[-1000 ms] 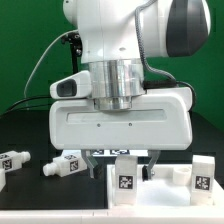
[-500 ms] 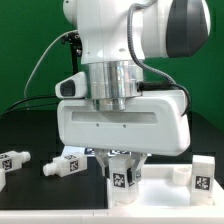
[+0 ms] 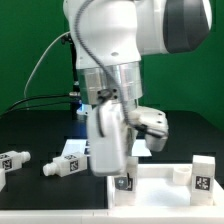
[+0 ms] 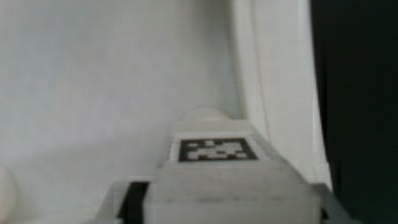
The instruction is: Assemble square table
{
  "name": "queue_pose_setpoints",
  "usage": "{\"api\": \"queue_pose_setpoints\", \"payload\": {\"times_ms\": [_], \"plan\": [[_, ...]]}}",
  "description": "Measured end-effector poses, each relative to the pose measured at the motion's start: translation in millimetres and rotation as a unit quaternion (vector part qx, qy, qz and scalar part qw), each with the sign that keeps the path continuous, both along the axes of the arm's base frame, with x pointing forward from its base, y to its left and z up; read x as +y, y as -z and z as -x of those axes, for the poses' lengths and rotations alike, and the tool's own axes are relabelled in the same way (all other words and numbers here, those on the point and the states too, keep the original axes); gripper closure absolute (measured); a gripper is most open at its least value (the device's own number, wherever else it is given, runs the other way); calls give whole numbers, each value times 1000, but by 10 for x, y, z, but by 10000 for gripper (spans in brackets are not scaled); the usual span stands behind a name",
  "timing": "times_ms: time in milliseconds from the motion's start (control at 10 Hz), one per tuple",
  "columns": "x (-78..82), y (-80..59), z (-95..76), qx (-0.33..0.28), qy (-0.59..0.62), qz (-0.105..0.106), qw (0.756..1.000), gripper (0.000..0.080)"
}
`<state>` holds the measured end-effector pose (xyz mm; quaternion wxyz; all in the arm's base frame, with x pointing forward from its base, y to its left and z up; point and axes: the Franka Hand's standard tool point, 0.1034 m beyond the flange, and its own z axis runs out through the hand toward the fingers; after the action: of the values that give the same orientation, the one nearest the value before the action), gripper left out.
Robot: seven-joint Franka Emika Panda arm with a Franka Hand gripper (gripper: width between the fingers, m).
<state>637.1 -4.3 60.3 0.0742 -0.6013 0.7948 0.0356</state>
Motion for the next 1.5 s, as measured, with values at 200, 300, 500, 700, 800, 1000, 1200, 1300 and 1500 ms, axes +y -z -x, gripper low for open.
{"api": "queue_pose_setpoints", "payload": {"times_ms": [200,300,500,700,800,1000,1200,1300,1500], "plan": [[-2,0,3,2,9,-1,1000,517],[-2,1,4,-7,-39,5,999,517],[26,-20,-18,-54,-199,35,978,236],[102,-43,8,-71,-320,46,944,170],[76,-26,14,-73,-348,49,933,156],[66,-28,12,-80,-407,55,908,151],[85,-130,-42,-99,-611,98,779,151],[75,-138,-41,-99,-675,104,724,151],[69,-127,-39,-98,-656,103,741,284]]}}
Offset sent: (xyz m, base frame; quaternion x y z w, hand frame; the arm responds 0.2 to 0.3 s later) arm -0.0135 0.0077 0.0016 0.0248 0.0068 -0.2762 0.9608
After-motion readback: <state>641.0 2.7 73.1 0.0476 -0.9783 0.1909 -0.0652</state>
